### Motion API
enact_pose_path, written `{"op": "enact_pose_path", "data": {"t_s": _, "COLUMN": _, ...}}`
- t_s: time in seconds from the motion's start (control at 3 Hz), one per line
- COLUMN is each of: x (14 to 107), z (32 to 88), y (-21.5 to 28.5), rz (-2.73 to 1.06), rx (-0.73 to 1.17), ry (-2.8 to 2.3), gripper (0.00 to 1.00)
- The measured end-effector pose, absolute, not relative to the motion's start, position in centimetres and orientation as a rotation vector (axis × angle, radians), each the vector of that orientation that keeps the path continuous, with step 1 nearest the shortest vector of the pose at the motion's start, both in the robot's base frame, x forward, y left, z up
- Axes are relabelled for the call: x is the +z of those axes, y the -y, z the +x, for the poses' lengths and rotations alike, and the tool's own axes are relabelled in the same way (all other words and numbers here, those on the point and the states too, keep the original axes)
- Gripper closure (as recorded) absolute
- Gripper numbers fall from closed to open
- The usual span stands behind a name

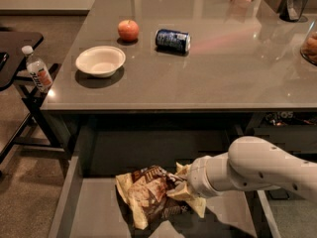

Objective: Pick brown chip bag from top drawer and place on counter

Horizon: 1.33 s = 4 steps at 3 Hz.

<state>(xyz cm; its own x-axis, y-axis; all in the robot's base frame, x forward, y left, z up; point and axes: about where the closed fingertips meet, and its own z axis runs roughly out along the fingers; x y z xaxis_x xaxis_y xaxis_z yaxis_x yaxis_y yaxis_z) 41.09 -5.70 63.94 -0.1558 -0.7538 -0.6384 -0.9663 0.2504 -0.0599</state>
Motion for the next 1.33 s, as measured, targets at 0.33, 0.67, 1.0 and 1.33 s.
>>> {"op": "enact_pose_path", "data": {"t_s": 0.33, "x": 67.7, "z": 39.7, "y": 6.4, "rz": -1.583, "rx": 0.498, "ry": -1.955, "gripper": 1.0}}
{"op": "enact_pose_path", "data": {"t_s": 0.67, "x": 72.1, "z": 38.4, "y": 6.6, "rz": -1.613, "rx": 0.491, "ry": -1.927, "gripper": 1.0}}
{"op": "enact_pose_path", "data": {"t_s": 1.0, "x": 76.8, "z": 37.8, "y": 6.7, "rz": -1.634, "rx": 0.456, "ry": -1.879, "gripper": 1.0}}
{"op": "enact_pose_path", "data": {"t_s": 1.33, "x": 82.5, "z": 39.0, "y": 7.7, "rz": -1.64, "rx": 0.384, "ry": -1.844, "gripper": 1.0}}
